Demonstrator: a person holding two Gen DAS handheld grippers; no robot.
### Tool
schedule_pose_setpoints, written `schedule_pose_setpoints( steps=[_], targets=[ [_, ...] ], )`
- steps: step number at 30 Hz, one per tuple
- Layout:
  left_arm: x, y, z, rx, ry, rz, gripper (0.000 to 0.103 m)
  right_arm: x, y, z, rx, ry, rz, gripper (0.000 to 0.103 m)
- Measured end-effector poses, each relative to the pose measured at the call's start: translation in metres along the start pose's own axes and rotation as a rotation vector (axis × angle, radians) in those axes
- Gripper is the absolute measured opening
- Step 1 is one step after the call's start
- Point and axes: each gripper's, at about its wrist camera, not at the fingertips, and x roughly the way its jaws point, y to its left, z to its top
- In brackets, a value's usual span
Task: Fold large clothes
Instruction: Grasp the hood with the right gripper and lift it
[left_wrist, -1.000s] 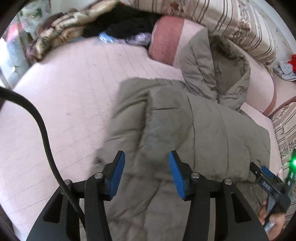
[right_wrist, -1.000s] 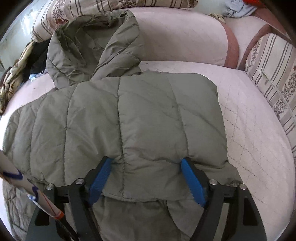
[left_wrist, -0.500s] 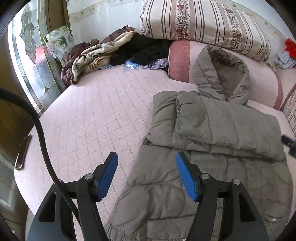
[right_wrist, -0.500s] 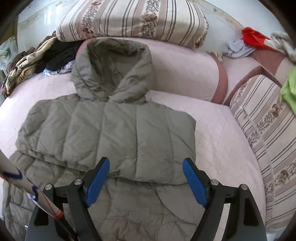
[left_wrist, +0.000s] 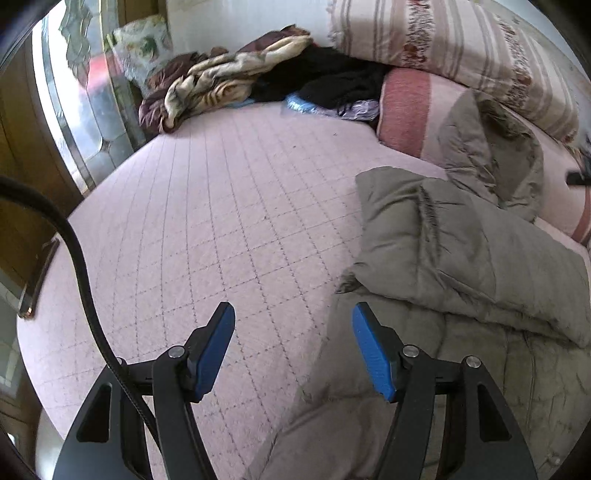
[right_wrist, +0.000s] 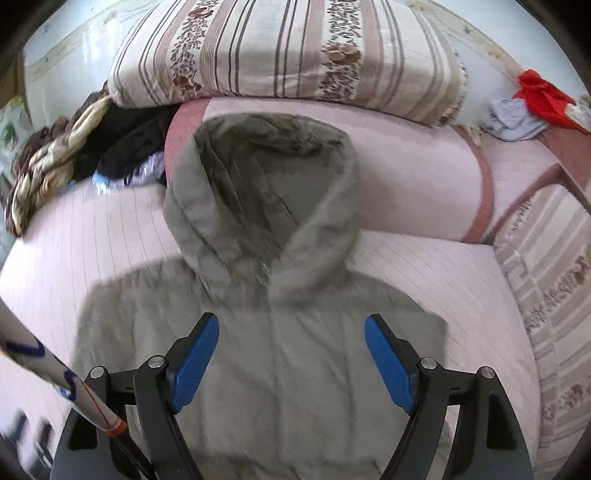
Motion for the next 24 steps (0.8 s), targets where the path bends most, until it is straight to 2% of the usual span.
schedule_pose_setpoints(
  steps=[3,6,10,15,21,22,24],
  targets=[
    [0.009,0.003,0.006,-0.018,0.015,-0.014,0.065,0.02,0.013,0.037,0.043,0.003,0.031,0.085],
    [0.018,0.001,0.011,-0.007,0.011,0.006,0.065,0.044,0.028,0.075,0.094,0.001,0.071,0.085],
    [0.031,-0.002,0.013,0.008,0.035,0.022,0.065,0.076,0.046,0.108,0.16,-0.005,0.099,0.085],
    [0.043,-0.006,0.011,0.034,0.061,0.025,0.065,0.116,0.064,0.135,0.212,0.001,0.089,0.085],
    [0.053,-0.007,0.008,0.044,0.088,0.026,0.065,0.149,0.063,0.147,0.28,0.013,0.07,0.085],
    [0.055,-0.007,0.008,0.042,0.096,0.022,0.065,0.151,0.061,0.147,0.287,0.014,0.073,0.08],
    [0.055,-0.007,0.008,0.039,0.1,0.016,0.065,0.152,0.058,0.147,0.285,0.029,0.096,0.051]
  ],
)
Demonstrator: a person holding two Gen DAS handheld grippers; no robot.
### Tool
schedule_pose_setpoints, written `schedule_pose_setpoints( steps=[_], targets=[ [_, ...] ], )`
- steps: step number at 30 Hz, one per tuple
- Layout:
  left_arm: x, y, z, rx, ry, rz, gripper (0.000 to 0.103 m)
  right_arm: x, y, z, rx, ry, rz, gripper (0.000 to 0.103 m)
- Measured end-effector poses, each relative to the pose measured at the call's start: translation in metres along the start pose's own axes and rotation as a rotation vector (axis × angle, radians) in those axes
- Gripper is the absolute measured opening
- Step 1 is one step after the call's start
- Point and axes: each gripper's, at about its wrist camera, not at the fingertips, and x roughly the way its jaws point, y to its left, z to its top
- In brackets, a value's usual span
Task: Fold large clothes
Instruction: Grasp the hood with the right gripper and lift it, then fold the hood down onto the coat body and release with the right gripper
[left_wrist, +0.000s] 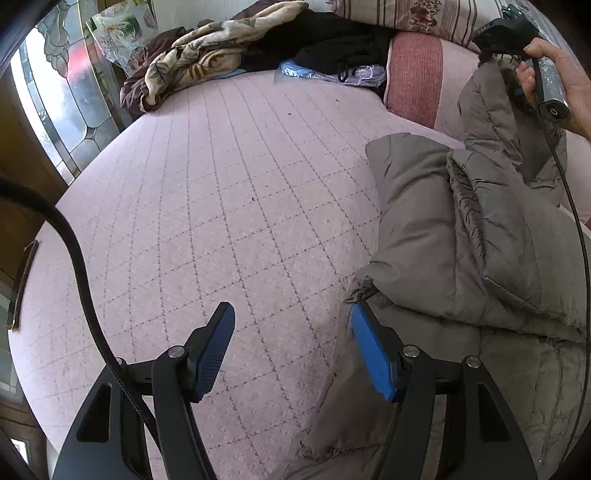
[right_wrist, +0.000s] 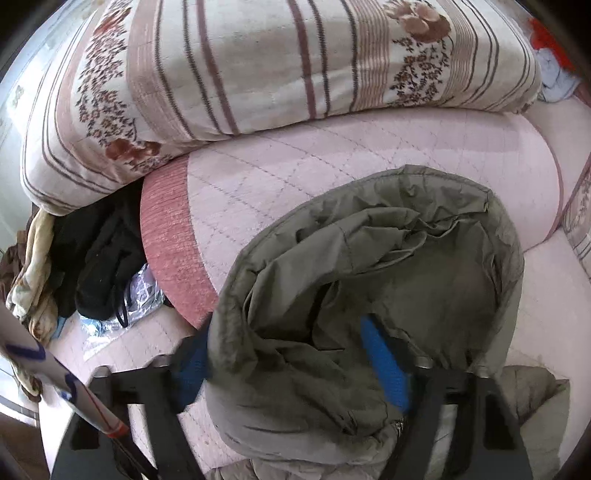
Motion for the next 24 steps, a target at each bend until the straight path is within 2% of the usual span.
schedule_pose_setpoints(
  steps=[1,2,6,12,17,19,24],
  targets=[
    [0.0,0.0,0.0,-0.002,0.001,-0.001,0.065,-0.001,-0.001,-0.001,-0.002,0.026,0.023,0.023],
    [0.001,0.001,0.001,-0.004,0.003,-0.003,0.065,-0.005,-0.002,-0.002,-0.001,0.036,0.028,0.013],
    [-0.001,0.001,0.002,-0.009,0.005,-0.011,0.065,-0.044,-0.01,-0.019,-0.066,-0.003,0.0,0.009],
    [-0.01,0.009,0.001,-0.039,0.012,-0.037,0.065,-0.125,-0.038,-0.061,-0.132,-0.04,0.031,0.007],
    [-0.019,0.019,0.0,-0.073,0.007,-0.056,0.065,-0.199,-0.058,-0.125,-0.21,-0.055,0.061,0.007],
    [-0.023,0.024,-0.001,-0.083,0.004,-0.059,0.065,-0.223,-0.067,-0.162,-0.244,-0.045,0.07,0.007],
    [-0.032,0.036,-0.004,-0.111,-0.009,-0.062,0.065,-0.243,-0.084,-0.246,-0.25,0.018,0.121,0.007]
  ],
)
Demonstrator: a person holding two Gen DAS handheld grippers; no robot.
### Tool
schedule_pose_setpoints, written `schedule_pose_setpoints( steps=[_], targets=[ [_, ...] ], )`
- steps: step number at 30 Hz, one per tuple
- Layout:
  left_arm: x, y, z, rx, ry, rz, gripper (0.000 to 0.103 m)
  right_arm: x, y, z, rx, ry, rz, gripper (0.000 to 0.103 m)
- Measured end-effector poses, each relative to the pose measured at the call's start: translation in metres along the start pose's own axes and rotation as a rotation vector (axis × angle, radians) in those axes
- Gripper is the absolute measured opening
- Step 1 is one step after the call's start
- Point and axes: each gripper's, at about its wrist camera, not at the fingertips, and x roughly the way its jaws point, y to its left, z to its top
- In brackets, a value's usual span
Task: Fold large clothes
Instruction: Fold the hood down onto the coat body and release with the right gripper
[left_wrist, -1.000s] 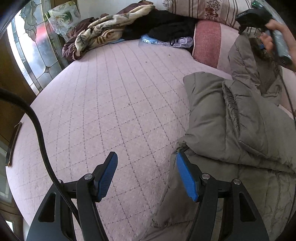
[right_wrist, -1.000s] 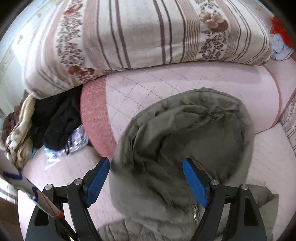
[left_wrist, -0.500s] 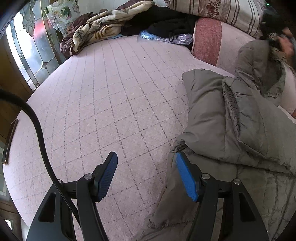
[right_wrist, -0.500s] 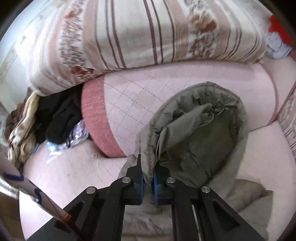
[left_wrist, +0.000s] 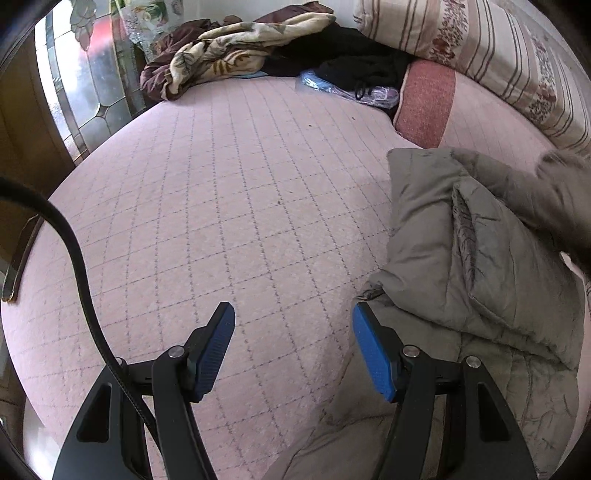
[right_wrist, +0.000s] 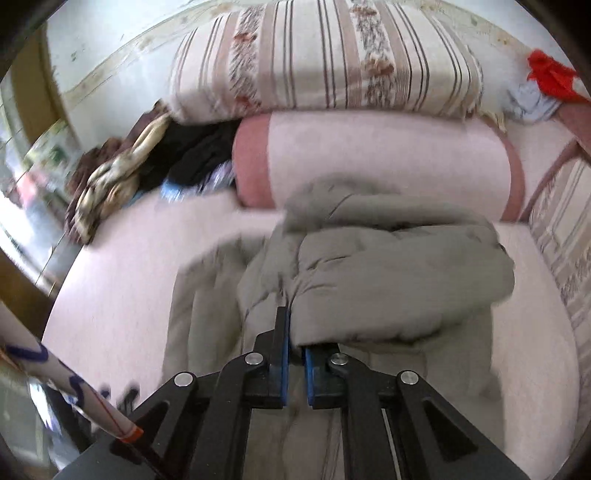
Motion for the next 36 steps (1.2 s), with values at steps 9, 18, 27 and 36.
schedule_pose_setpoints(
  steps=[9,18,27,36],
  targets=[
    [-0.011,0.021,0.0,-0.05,-0.018,0.025,0.065,0.081,-0.002,-0.077,0.083,0.14,-0.024,0.007],
    [-0.013,0.014,-0.002,-0.017,-0.036,0.058,0.065,0.095,-0.024,-0.087,0.194,0.151,0.032,0.024],
    [-0.022,0.005,-0.009,0.018,-0.058,0.052,0.065,0.014,-0.028,-0.1,0.021,0.065,-0.006,0.036],
    [-0.024,-0.001,-0.012,0.046,-0.07,0.065,0.065,0.018,-0.053,-0.022,0.106,-0.098,-0.234,0.036]
  ],
)
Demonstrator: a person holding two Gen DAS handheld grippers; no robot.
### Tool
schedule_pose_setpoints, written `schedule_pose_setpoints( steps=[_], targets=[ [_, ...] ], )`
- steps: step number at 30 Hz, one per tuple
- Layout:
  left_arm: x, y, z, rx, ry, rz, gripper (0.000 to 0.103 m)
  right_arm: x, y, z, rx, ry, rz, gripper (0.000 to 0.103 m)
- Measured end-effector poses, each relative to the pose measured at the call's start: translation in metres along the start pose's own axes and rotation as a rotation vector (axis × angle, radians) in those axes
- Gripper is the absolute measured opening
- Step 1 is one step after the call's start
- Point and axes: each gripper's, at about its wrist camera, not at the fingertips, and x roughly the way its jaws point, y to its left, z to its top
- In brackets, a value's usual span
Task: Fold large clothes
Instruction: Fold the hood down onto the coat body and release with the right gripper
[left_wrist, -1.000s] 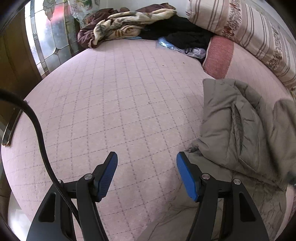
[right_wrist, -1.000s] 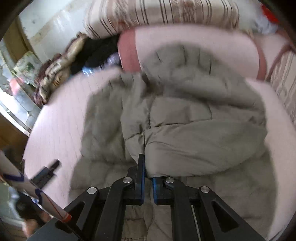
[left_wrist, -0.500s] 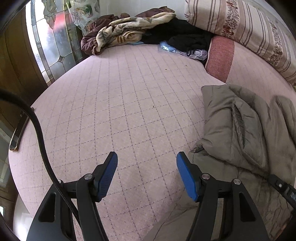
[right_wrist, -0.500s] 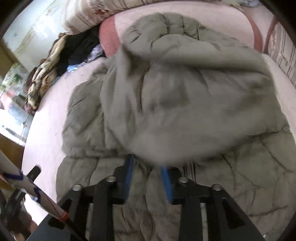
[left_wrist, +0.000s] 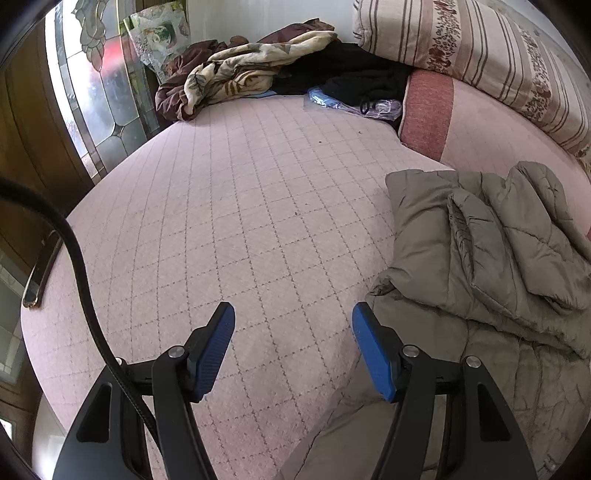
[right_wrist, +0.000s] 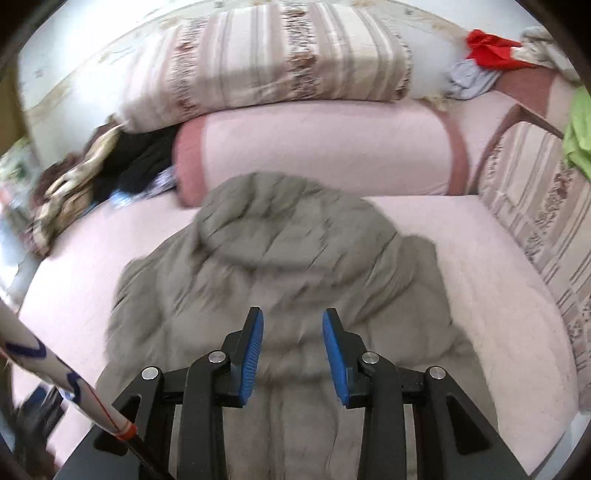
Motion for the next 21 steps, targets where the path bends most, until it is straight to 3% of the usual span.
schedule_pose_setpoints(
  steps=[4,9,13,17,21],
  targets=[
    [-0.001,-0.001,0.0,0.017,-0.013,0.008,0.065,0.047,0.002,0.01,0.019,0.055,-0.06,0.036],
    [0.004,0.001,0.003,0.018,0.002,0.001,0.065,0.104,0.01,-0.02,0.049,0.226,-0.002,0.036],
    [0.009,0.001,0.004,0.013,0.016,-0.004,0.065,0.112,0.022,-0.039,-0.062,0.2,-0.042,0.036],
    [0.01,-0.006,0.003,0.03,0.016,0.0,0.065,0.112,0.018,-0.042,-0.039,0.212,-0.022,0.036],
    [0.005,-0.012,0.0,0.044,-0.001,-0.012,0.065,0.106,0.018,-0.055,-0.095,0.214,-0.028,0.036]
  ],
)
